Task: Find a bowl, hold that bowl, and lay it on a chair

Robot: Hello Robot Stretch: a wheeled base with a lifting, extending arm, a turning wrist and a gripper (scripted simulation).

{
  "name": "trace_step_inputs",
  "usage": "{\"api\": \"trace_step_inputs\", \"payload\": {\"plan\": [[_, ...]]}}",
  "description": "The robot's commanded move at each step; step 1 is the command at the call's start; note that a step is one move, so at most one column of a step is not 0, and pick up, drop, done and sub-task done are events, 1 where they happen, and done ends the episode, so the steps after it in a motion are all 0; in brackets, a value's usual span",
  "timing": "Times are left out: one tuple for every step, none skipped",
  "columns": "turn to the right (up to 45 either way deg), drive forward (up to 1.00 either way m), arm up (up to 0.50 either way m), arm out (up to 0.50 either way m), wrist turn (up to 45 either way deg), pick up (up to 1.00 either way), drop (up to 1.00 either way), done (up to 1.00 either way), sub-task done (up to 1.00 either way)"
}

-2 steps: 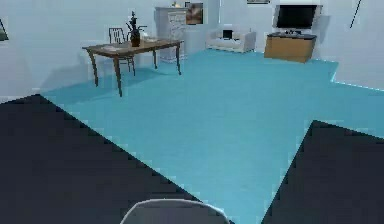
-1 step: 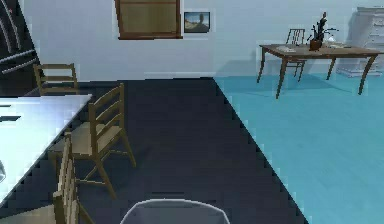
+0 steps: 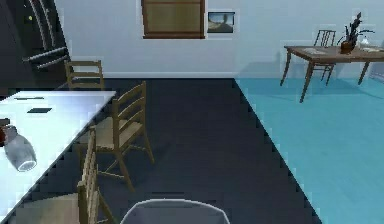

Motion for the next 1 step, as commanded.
{"api": "trace_step_inputs", "payload": {"plan": [[0.0, 0.4, 0.0, 0.0, 0.0, 0.0, 0.0, 0.0, 0.0]]}}
